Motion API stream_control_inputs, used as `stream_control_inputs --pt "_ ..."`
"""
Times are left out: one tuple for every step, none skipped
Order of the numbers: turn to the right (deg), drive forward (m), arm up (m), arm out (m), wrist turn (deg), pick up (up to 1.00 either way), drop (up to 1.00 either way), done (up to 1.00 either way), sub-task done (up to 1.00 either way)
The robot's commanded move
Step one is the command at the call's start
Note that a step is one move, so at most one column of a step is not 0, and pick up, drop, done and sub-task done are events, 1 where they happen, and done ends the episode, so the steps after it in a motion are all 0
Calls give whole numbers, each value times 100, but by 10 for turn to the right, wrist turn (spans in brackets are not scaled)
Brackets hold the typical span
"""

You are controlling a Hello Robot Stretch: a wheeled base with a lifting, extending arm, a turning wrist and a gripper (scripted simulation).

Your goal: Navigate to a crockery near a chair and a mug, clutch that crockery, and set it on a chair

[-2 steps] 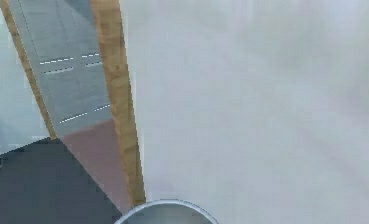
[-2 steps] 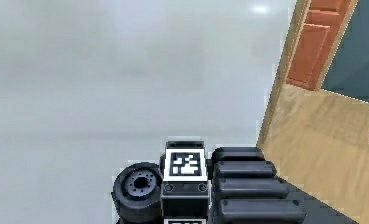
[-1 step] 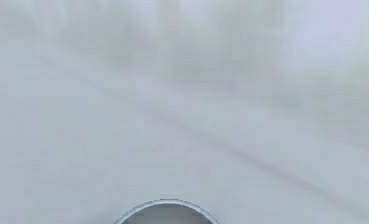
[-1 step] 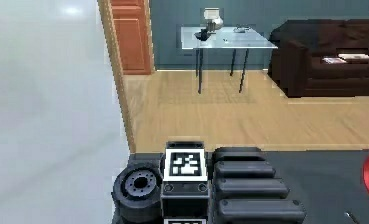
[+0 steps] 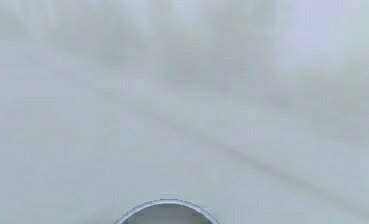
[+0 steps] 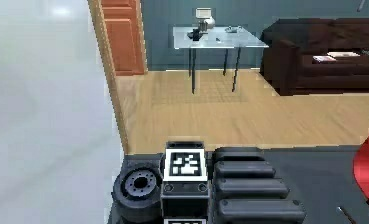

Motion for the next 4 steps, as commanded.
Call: stream_control_inputs --pt "450 0 0 0 0 0 0 0 0" --pt "390 0 0 0 0 0 0 0 0" --pt "0 25 0 0 0 0 0 0 0" --pt "450 0 0 0 0 0 0 0 0"
